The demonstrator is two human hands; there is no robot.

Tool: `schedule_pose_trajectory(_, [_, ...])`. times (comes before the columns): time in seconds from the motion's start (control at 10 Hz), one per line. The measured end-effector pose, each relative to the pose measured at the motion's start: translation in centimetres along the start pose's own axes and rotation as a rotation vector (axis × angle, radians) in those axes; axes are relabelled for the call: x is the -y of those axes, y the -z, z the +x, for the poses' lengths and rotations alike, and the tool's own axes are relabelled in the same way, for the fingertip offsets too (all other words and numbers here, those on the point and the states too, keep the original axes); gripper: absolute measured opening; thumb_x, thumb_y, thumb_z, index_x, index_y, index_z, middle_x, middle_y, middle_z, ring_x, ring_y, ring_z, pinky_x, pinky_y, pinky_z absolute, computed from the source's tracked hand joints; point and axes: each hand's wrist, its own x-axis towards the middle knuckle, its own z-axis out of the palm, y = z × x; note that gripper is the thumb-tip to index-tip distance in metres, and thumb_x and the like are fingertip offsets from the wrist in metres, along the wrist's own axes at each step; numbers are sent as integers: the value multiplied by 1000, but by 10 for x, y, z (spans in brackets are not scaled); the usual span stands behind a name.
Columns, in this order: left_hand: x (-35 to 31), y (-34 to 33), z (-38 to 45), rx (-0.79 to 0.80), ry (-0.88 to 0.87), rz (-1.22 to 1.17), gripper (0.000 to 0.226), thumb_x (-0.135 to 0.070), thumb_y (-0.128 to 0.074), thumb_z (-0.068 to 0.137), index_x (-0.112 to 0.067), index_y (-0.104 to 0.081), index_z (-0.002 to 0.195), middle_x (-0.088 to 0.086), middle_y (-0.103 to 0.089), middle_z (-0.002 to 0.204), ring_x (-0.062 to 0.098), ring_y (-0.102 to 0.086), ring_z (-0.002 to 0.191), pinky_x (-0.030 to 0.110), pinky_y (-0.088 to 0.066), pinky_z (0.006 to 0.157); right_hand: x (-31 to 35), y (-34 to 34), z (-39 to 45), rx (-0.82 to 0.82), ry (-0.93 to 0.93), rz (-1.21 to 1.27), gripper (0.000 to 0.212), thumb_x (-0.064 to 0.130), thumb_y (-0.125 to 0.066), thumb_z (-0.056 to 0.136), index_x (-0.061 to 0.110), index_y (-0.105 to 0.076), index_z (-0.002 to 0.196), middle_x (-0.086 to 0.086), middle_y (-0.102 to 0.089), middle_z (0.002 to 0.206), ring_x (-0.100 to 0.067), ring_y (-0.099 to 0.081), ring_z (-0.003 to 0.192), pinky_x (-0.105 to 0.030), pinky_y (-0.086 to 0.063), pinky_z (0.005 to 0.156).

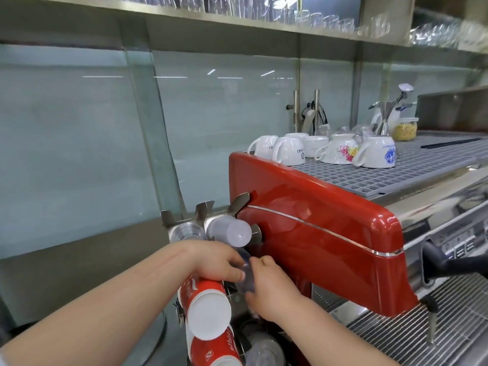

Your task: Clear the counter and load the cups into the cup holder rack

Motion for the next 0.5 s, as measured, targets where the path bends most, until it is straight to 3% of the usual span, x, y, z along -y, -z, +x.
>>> schedule_pose_trajectory(0.2, [5, 2, -18, -51, -9, -18, 42, -54, -45, 87, -41, -54, 126, -11, -60, 128, 14, -58, 113, 39, -44, 101, 22, 39, -6, 144, -25, -238, 43, 38, -57, 88, 12, -50, 121, -15, -55, 122, -35, -58, 110, -38, -48, 87])
schedule_pose_trajectory(0.3, [7, 11, -33, -86, 12, 99, 38, -46, -45, 92, -39, -53, 128, -11, -58, 132, 14, -54, 118, 35, -41, 103, 39, 63, -6, 261, 3, -388, 28, 33, -58, 85, 12, -61, 102, -12, -66, 102, -32, -63, 92, -32, -48, 71])
schedule_pose_trajectory(0.4, [9, 16, -46, -80, 36, 186, 36, -43, -45, 92, -38, -55, 127, -10, -57, 133, 16, -53, 118, 35, -42, 100, 60, 85, -9, 331, 41, -505, 19, 28, -62, 82, 13, -61, 93, -8, -59, 88, -29, -56, 80, -31, -45, 68])
schedule_pose_trajectory(0.5, [13, 22, -58, -90, 67, 208, 38, -44, -47, 91, -39, -54, 128, -11, -57, 134, 16, -53, 118, 35, -43, 99, 81, 102, -13, 374, 41, -597, 30, 32, -63, 86, 13, -63, 110, -10, -60, 101, -28, -51, 86, -33, -41, 72])
